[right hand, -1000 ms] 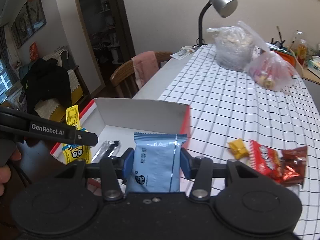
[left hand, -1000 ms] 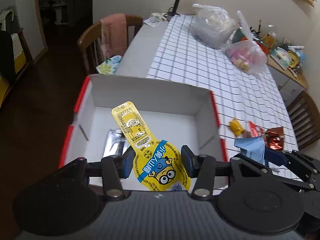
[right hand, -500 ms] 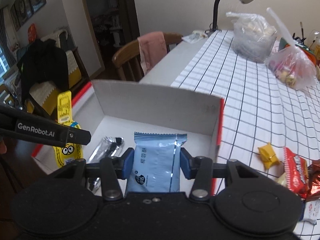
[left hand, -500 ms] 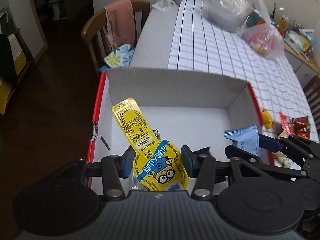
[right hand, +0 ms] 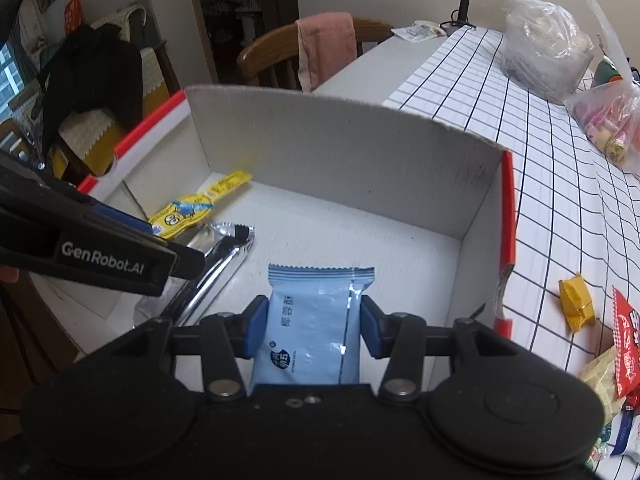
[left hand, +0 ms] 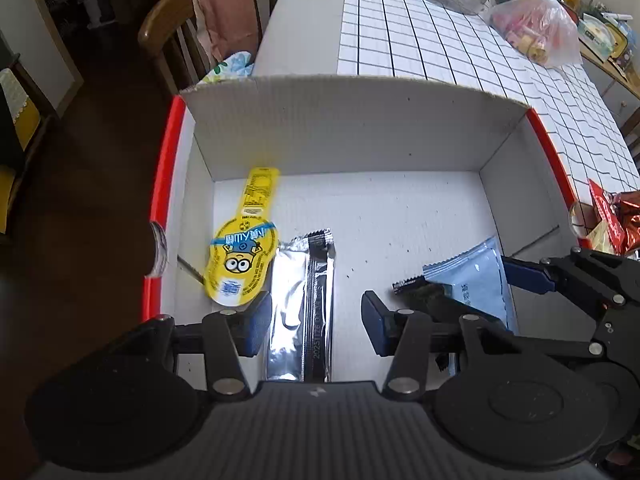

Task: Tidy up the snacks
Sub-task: 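Open the left tool releasing the jelly stick while the right tool releases the biscuit packet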

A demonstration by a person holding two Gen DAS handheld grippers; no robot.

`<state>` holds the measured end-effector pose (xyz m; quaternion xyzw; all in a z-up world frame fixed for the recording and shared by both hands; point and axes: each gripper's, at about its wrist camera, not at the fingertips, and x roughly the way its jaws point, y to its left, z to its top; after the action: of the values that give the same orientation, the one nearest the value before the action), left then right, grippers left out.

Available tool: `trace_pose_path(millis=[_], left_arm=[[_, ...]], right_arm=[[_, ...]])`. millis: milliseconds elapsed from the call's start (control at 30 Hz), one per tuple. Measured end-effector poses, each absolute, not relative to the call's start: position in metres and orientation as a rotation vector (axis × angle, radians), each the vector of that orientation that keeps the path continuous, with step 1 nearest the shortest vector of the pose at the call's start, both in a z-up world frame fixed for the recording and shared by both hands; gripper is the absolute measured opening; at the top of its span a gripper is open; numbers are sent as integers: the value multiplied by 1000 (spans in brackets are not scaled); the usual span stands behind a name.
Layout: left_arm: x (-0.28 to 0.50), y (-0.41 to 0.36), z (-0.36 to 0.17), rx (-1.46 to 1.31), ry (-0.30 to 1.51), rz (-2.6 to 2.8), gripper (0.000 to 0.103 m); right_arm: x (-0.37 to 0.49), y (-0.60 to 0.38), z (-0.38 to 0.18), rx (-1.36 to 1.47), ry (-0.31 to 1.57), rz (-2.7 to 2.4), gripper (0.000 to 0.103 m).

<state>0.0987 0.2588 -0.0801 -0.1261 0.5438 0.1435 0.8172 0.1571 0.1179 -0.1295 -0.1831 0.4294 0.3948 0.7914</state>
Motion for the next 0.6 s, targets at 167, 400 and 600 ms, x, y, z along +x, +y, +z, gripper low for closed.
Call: trace_pose_path(millis=[167,400,600], left_arm=[[94,258,-82,-278,1155,299,48],[84,258,-79,-281,1123,320,49],[71,255,-70,-284,1074,324,49]], right_arm=[[157,118,-133,-398,934,843,47],[154,113,-130,-377,941,836,49],[149,103,-117,-351,935,834,54]])
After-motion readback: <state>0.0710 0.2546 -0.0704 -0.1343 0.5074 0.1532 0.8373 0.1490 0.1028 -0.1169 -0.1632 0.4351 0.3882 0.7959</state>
